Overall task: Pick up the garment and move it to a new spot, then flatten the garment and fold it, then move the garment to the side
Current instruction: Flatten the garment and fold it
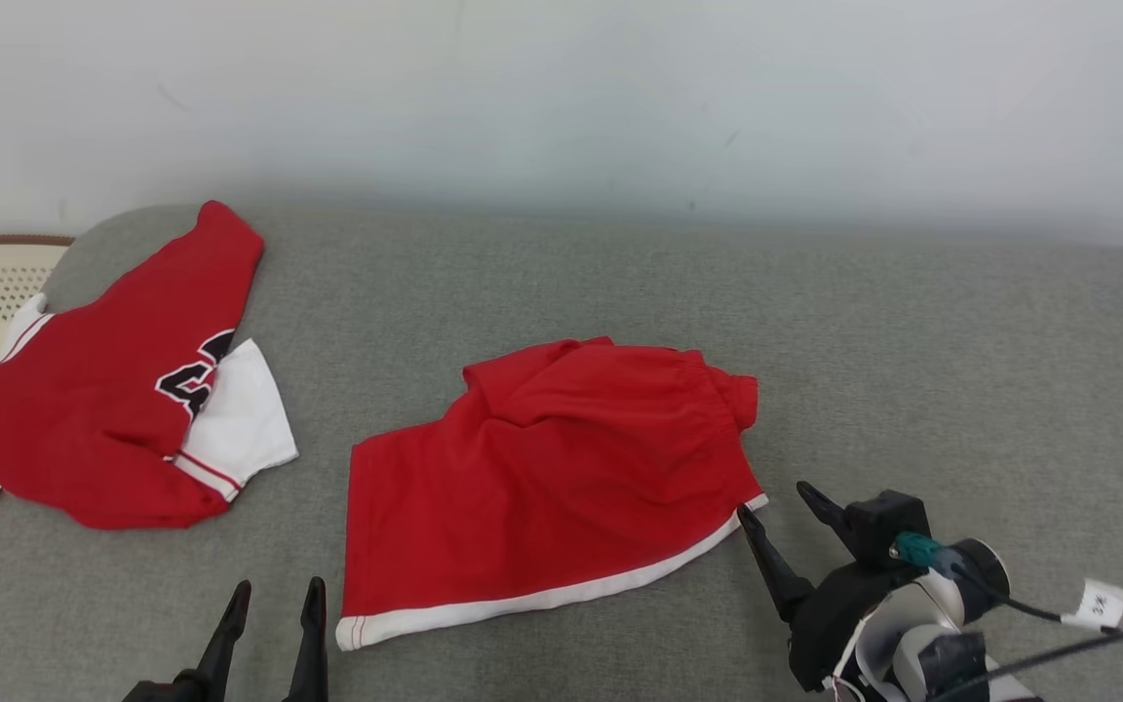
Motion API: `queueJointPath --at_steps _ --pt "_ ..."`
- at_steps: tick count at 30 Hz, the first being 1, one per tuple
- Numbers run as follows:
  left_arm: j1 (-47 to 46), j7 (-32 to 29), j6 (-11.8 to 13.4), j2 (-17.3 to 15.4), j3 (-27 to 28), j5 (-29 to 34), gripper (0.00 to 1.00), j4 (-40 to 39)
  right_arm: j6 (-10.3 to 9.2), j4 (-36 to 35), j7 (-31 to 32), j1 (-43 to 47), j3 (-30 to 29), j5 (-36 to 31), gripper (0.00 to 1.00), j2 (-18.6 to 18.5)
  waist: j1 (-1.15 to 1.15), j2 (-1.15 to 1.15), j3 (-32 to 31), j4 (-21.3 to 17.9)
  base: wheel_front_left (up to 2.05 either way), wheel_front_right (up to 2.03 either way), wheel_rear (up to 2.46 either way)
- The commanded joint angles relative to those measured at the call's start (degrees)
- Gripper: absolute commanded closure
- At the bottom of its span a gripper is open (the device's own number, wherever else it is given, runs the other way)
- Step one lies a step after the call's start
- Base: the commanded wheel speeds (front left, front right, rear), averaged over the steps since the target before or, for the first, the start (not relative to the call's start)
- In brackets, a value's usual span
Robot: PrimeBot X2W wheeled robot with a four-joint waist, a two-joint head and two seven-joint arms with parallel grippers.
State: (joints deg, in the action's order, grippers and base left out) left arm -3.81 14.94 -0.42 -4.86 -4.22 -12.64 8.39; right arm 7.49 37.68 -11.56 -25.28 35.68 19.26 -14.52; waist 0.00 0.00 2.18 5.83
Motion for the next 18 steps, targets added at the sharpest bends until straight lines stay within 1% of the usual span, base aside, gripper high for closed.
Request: queueJointPath --at_steps 1,2,8,12,13,14,15,16,18 --pt "-0.64 0.28 -0.42 0.39 0.5 0.51 0.0 0.23 0.0 1.67 0.49 -1.94 2.13 1.52 0.0 -0.69 0.0 0.0 0.73 1.14 0.0 0.0 0.0" --pt "-0.64 0.28 -0.42 0.39 0.5 0.51 0.0 0.23 0.0 1.67 0.49 -1.94 2.13 1.52 0.0 -0.69 0.0 0.0 0.73 1.14 0.0 0.0 0.0" --pt "-1.13 0.29 -1.17 1.04 1.5 1.14 0.0 0.58 0.0 5.81 3.12 -6.0 8.6 6.96 0.0 -2.64 0.0 0.0 1.77 3.03 0.0 0.0 0.0" --pt "-1.5 0.29 -1.46 1.39 2.04 1.46 0.0 0.66 0.0 7.71 3.61 -7.94 11.91 10.27 0.0 -3.34 0.0 0.0 2.19 3.74 0.0 0.0 0.0" --pt "-1.56 0.29 -1.59 1.43 2.15 1.52 0.0 0.7 0.0 7.98 3.67 -8.31 12.69 11.13 0.03 -3.39 0.0 0.0 2.25 3.84 0.0 0.0 0.0" --pt "-1.6 0.29 -1.68 1.49 2.25 1.59 0.0 0.77 0.0 8.34 4.02 -8.66 13.65 11.93 0.56 -3.45 0.0 0.0 2.3 3.94 0.0 0.0 0.0" --pt "-1.64 0.29 -1.75 1.56 2.34 1.61 0.0 0.85 0.0 8.67 4.4 -9.09 14.47 12.79 0.98 -3.62 0.0 0.0 2.34 4.01 0.0 0.0 0.0" --pt "-1.67 0.29 -1.81 1.64 2.43 1.63 0.0 0.93 0.0 8.87 4.8 -9.46 15.26 13.79 1.0 -3.73 0.0 0.0 2.38 4.02 0.0 0.0 0.0" --pt "-1.64 0.29 -1.88 1.73 2.65 1.64 0.0 1.01 -0.01 9.11 4.95 -10.02 16.58 15.25 1.0 -4.08 0.0 0.0 2.37 3.9 0.0 0.0 0.0"
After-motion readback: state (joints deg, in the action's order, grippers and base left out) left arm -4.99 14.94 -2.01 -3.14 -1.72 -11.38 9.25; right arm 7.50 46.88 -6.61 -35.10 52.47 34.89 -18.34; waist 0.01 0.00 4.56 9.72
